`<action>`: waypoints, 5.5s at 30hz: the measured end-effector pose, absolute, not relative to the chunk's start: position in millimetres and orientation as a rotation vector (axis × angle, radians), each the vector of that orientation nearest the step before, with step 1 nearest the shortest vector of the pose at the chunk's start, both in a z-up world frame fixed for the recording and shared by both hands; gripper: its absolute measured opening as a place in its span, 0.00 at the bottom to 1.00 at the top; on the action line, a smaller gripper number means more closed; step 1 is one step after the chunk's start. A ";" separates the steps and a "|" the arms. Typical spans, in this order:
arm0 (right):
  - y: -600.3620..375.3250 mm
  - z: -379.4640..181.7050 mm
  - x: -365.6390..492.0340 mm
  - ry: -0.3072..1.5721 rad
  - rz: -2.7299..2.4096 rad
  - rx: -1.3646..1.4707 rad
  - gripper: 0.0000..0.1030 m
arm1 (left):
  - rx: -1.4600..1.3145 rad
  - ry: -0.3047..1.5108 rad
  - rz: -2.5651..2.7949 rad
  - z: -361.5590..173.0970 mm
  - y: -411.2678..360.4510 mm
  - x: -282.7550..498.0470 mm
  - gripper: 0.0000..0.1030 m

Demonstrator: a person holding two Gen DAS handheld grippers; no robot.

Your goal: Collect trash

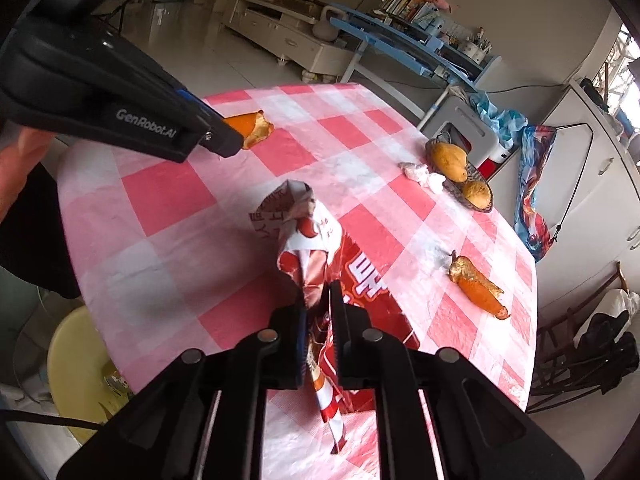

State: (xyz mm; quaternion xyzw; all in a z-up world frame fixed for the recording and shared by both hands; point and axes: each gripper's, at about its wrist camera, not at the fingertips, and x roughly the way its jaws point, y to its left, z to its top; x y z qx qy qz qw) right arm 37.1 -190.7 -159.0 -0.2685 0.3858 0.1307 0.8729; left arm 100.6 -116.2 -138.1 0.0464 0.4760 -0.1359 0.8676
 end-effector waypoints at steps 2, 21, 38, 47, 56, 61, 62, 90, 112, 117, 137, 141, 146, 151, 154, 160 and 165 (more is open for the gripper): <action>-192.1 -157.2 37.0 0.803 0.267 -0.553 0.08 | 0.099 0.997 -0.286 -138.6 -116.4 100.5 0.15; -193.7 -137.0 31.8 0.695 0.231 -0.539 0.04 | 0.111 0.960 -0.273 -131.8 -116.2 98.1 0.15; -195.1 -125.8 27.9 0.633 0.217 -0.532 0.04 | 0.121 0.920 -0.258 -125.7 -116.7 95.8 0.15; -192.1 -126.5 26.8 0.629 0.226 -0.550 0.04 | 0.122 0.908 -0.251 -123.8 -116.1 94.9 0.15; -189.1 -128.2 24.9 0.631 0.234 -0.568 0.04 | 0.119 0.906 -0.248 -123.0 -115.3 95.1 0.15; -188.8 -128.3 25.0 0.630 0.233 -0.567 0.04 | 0.117 0.905 -0.246 -122.3 -114.4 95.7 0.15; -188.7 -128.3 25.0 0.630 0.233 -0.567 0.04 | 0.118 0.906 -0.247 -122.5 -114.5 95.5 0.15; -187.7 -125.9 23.3 0.629 0.239 -0.573 0.04 | 0.102 0.907 -0.235 -119.7 -109.2 99.2 0.15; -186.7 -121.3 14.8 0.608 0.256 -0.583 0.04 | 0.074 0.920 -0.234 -124.1 -107.8 97.4 0.15; -186.5 -121.0 14.2 0.608 0.260 -0.587 0.04 | 0.062 0.917 -0.242 -121.4 -106.4 91.8 0.15; -168.2 -133.9 -14.6 0.630 0.291 -0.584 0.04 | 0.021 0.915 -0.247 -119.4 -90.0 57.5 0.15; -163.2 -137.5 -21.7 0.639 0.305 -0.588 0.04 | 0.017 0.916 -0.246 -118.2 -87.4 50.6 0.15; -156.8 -143.6 -30.9 0.659 0.332 -0.603 0.04 | 0.012 0.915 -0.246 -118.0 -82.9 45.2 0.15; -149.0 -150.5 -41.3 0.681 0.361 -0.619 0.04 | 0.014 0.921 -0.246 -118.3 -78.9 37.9 0.15; -142.1 -154.9 -48.9 0.693 0.382 -0.639 0.04 | 0.017 0.925 -0.247 -118.7 -77.7 34.4 0.15; -135.2 -159.1 -61.0 0.708 0.419 -0.652 0.07 | 0.033 0.937 -0.247 -121.2 -76.6 24.1 0.15; -125.7 -163.1 -75.9 0.717 0.456 -0.666 0.07 | 0.041 0.947 -0.245 -124.0 -74.5 16.2 0.15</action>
